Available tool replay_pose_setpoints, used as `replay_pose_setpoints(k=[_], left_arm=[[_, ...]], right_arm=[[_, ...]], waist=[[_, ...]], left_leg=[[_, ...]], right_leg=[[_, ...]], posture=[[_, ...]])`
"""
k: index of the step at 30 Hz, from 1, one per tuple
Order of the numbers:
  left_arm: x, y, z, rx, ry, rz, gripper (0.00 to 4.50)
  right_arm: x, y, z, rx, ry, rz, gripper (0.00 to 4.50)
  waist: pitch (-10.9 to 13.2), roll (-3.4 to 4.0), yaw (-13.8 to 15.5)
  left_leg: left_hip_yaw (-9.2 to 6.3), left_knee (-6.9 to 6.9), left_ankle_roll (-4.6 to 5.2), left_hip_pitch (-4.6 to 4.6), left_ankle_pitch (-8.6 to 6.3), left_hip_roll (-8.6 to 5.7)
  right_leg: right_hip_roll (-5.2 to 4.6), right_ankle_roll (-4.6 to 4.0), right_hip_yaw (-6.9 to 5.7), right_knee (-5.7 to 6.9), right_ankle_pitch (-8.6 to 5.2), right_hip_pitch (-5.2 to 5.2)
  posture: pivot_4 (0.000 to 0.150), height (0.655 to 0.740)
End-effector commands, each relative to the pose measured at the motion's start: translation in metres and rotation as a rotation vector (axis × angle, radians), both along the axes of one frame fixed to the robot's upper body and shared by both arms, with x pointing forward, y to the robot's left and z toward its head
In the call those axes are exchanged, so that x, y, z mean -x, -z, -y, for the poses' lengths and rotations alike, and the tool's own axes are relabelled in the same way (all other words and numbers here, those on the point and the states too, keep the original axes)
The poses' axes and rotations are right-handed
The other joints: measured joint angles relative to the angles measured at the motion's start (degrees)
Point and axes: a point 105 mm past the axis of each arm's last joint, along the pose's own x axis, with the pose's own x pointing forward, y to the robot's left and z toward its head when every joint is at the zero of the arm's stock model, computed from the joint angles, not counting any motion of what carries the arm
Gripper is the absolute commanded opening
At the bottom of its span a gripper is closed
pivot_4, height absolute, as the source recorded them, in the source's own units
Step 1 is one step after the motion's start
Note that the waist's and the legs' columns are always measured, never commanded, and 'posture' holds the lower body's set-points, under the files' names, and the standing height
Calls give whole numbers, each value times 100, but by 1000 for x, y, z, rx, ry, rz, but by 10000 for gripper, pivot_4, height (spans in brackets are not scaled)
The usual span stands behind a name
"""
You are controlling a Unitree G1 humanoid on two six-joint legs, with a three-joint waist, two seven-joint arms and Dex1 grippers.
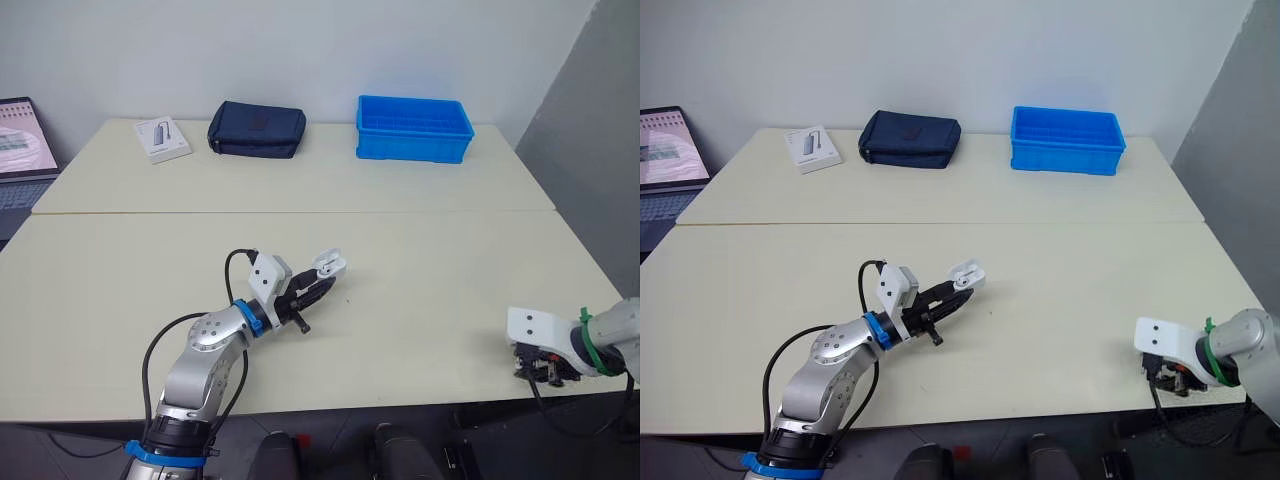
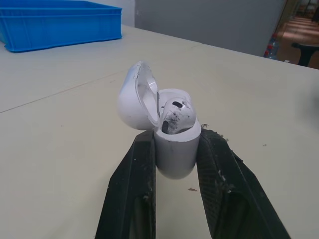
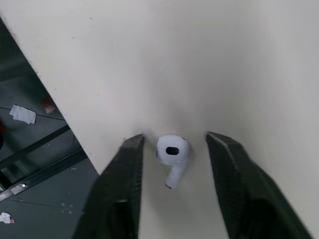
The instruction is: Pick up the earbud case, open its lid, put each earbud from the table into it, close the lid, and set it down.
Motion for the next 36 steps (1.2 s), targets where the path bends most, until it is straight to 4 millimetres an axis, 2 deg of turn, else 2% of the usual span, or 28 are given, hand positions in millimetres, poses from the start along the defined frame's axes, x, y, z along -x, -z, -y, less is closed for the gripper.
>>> replay_pose_setpoints(k=[1, 2, 7, 10, 16, 19, 21, 23, 26, 29, 36], left_arm=[[0, -8, 1, 19, 7, 39, 7773], [0, -8, 1, 19, 7, 39, 7773], [0, -8, 1, 19, 7, 40, 7773], [0, -8, 1, 19, 10, 41, 7773], [-2, -12, 3, 23, 32, 58, 7773], [-3, -18, 7, 33, 56, 77, 7773], [-4, -23, 11, 41, 72, 89, 7773], [-3, -28, 15, 46, 95, 103, 7773], [-1, -35, 20, 56, 126, 112, 7773], [-1, -39, 24, 65, 145, 110, 7773], [-2, -48, 29, 83, 160, 113, 7773]], right_arm=[[-2, -1, 5, 17, 27, 10, 5009], [-2, -1, 5, 15, 27, 11, 3449], [-7, -8, -2, 2, -6, 47, 3505], [-21, -27, -18, -58, -62, 146, 3505], [-49, -83, -97, -480, -238, 443, 3505], [-49, -111, -141, -758, -324, 601, 3505], [-47, -123, -164, -913, -353, 676, 3505], [-49, -131, -179, -1050, -310, 709, 3505], [-56, -136, -195, -1183, -237, 731, 3505], [-62, -130, -209, -1217, -208, 733, 3505], [-74, -123, -212, -1236, -150, 778, 3505]], waist=[[0, 0, 2], [0, 0, 2], [1, 0, 2], [6, 9, -3], [11, 15, -1], [13, 16, 7], [15, 19, 9], [15, 20, 16], [16, 22, 13], [16, 23, 14], [17, 24, 13]], left_leg=[[0, 1, 0, 0, 0, -1], [-1, 1, 0, 0, 0, -1], [0, 0, 0, 0, 0, -1], [1, -3, 0, -3, 0, -1], [-10, -15, 0, -5, 0, 1], [-16, -23, 0, -13, 0, 1], [-17, -26, 0, -15, 0, 2], [-18, -30, 0, -18, -1, 2], [-13, -31, -1, -19, -1, 2], [-14, -30, -1, -17, -1, 2], [-14, -30, 0, -15, -1, 2]], right_leg=[[0, 0, 0, 0, 0, 0], [-1, 0, 0, 0, 0, 1], [-2, 0, 0, -2, 0, 0], [-1, 0, 1, -2, 0, -3], [9, 13, -6, 0, 7, -7], [10, 30, -13, -3, 13, -9], [10, 32, -16, -7, 12, -9], [10, 33, -17, -11, 12, -10], [7, 34, -13, -12, 12, -10], [6, 34, -16, -8, 12, -10], [7, 33, -15, -3, 11, -10]], posture=[[1500, 7357], [1500, 7357], [1500, 7357], [1500, 7357], [1500, 7357], [1500, 7357], [1500, 7357], [1500, 7357], [1500, 7357], [1500, 7357], [1500, 7357]])
